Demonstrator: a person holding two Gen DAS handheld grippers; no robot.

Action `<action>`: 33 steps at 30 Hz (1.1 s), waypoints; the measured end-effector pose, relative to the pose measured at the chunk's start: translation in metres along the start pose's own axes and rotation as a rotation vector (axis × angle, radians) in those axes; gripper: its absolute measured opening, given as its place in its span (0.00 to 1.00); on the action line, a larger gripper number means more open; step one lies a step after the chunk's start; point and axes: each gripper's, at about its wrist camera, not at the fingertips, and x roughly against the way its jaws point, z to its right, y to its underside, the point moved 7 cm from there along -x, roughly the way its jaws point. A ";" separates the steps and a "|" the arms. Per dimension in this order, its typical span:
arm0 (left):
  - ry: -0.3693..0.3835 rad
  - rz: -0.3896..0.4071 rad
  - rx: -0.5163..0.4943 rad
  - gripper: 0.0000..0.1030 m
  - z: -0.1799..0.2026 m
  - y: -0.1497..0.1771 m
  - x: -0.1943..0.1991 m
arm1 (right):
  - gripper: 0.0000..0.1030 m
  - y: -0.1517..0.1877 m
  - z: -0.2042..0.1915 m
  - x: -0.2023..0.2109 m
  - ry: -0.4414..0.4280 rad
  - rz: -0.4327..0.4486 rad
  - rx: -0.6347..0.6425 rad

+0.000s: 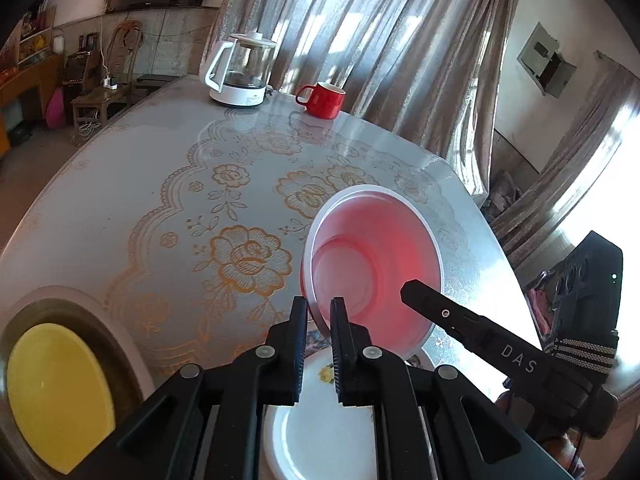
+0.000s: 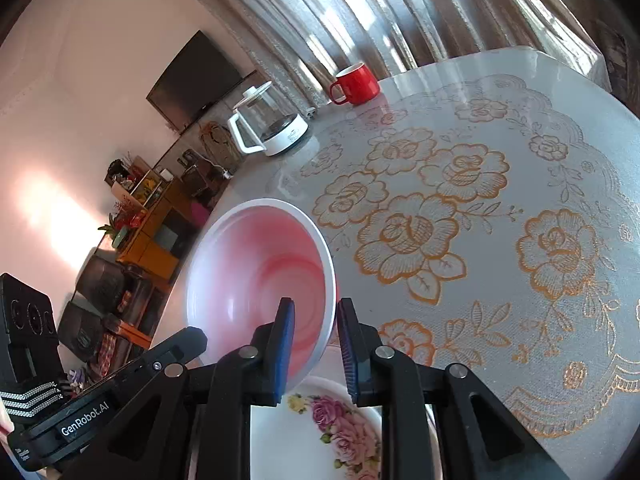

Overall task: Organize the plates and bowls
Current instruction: 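Lift the red bowl with both tools and carry it to the steel bowl, then lower the red bowl into the yellow bowl inside the steel bowl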

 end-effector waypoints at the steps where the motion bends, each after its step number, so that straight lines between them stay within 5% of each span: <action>1: -0.005 0.006 0.006 0.10 -0.006 0.003 0.005 | 0.21 0.002 -0.006 -0.001 -0.005 -0.004 0.011; 24: -0.126 0.125 0.221 0.10 -0.152 0.045 0.118 | 0.21 0.073 -0.168 -0.044 -0.182 -0.176 0.249; 33: -0.169 0.109 0.306 0.10 -0.191 0.074 0.130 | 0.22 0.107 -0.200 -0.063 -0.216 -0.267 0.310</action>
